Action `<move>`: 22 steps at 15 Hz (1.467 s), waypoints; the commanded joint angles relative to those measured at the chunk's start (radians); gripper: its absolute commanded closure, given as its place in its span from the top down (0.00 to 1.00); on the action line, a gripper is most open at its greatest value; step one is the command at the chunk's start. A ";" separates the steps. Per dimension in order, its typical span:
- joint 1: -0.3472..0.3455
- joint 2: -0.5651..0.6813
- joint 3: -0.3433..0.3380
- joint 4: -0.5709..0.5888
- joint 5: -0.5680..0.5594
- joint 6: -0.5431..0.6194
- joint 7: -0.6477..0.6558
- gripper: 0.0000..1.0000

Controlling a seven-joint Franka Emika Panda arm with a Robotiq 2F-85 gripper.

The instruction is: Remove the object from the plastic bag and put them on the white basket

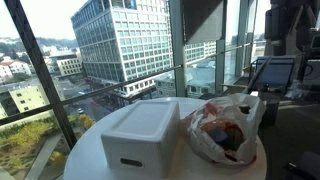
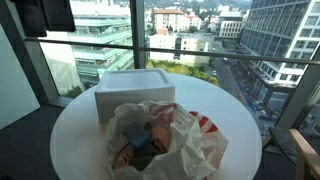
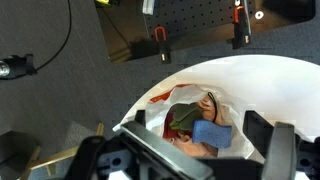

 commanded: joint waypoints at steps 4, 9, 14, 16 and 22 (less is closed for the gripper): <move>0.012 -0.001 -0.007 0.015 -0.005 -0.002 0.007 1.00; 0.012 -0.001 -0.007 0.015 -0.005 -0.002 0.007 1.00; 0.009 0.029 0.045 -0.158 0.061 0.149 0.158 1.00; 0.022 0.075 0.069 -0.244 0.113 0.253 0.210 1.00; 0.029 0.385 0.179 -0.315 0.173 0.737 0.406 1.00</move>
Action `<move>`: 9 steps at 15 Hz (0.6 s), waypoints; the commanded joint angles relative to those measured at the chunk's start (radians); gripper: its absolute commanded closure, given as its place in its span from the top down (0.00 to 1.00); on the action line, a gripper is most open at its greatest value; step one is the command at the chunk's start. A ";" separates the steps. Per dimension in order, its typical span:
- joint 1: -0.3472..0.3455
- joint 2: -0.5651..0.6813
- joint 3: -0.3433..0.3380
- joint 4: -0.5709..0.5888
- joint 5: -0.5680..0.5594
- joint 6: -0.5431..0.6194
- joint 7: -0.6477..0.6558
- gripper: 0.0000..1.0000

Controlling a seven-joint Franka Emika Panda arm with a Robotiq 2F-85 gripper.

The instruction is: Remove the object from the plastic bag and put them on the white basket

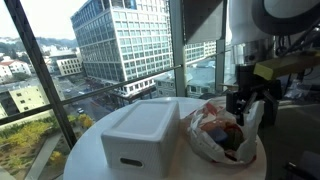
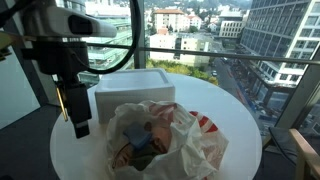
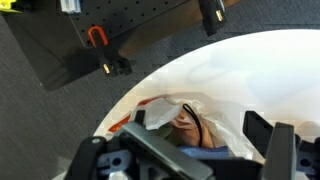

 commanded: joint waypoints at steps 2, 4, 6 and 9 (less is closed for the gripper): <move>-0.020 0.248 0.058 0.001 -0.043 0.346 0.161 1.00; -0.060 0.346 0.073 0.001 -0.149 0.461 0.256 1.00; -0.098 0.419 0.060 0.001 -0.281 0.521 0.359 1.00; -0.137 0.508 0.025 0.005 -0.531 0.580 0.548 1.00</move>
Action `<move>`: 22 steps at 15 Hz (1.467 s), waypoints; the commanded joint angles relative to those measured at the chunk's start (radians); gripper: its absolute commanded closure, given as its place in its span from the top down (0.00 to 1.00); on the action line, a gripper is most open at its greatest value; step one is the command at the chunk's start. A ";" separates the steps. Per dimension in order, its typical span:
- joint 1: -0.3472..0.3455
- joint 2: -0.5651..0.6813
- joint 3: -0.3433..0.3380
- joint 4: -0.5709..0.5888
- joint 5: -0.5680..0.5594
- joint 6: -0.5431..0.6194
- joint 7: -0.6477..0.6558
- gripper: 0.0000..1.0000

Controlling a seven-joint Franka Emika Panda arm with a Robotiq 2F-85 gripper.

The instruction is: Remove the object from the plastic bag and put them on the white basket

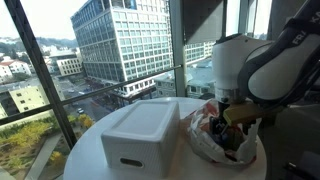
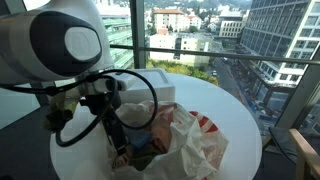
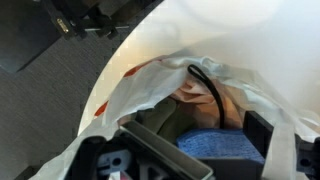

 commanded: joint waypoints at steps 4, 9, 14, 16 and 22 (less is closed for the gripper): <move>-0.070 0.188 -0.042 0.074 -0.494 0.104 0.444 1.00; -0.076 0.304 -0.087 0.176 -0.796 0.094 0.755 1.00; -0.065 0.452 -0.135 0.264 -0.969 0.096 0.949 1.00; -0.060 0.495 -0.146 0.286 -1.020 0.093 1.001 0.75; -0.068 0.435 -0.129 0.244 -1.014 0.082 0.981 0.36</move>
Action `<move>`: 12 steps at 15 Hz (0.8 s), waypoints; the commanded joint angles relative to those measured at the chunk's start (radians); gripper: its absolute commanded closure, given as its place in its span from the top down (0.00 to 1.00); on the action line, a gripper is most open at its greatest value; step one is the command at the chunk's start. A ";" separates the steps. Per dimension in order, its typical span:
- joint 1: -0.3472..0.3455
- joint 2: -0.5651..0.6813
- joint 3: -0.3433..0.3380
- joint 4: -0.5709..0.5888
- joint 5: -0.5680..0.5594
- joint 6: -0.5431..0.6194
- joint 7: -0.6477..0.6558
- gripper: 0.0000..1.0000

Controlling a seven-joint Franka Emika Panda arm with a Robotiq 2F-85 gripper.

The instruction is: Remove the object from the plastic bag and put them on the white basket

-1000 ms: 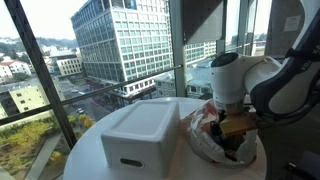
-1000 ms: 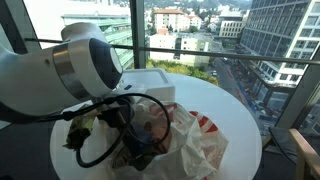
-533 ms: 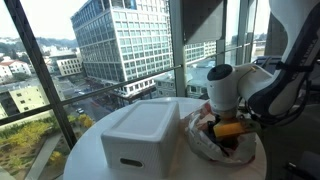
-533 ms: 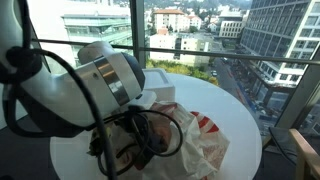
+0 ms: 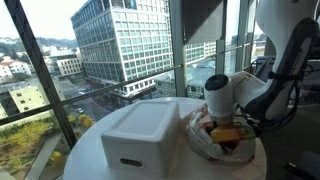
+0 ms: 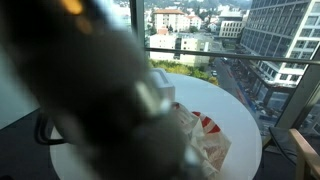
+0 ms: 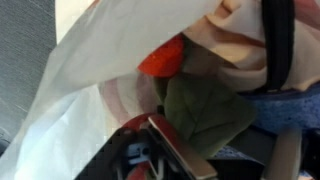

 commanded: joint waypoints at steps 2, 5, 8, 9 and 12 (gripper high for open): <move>-0.001 -0.063 0.002 -0.052 0.014 -0.032 -0.027 0.21; -0.004 -0.130 0.010 -0.111 0.069 -0.079 -0.076 0.03; 0.082 -0.225 -0.069 -0.166 0.231 -0.103 -0.190 0.01; 0.095 -0.269 -0.076 -0.180 0.283 -0.115 -0.233 0.00; 0.131 -0.418 -0.087 -0.203 0.471 -0.172 -0.395 0.01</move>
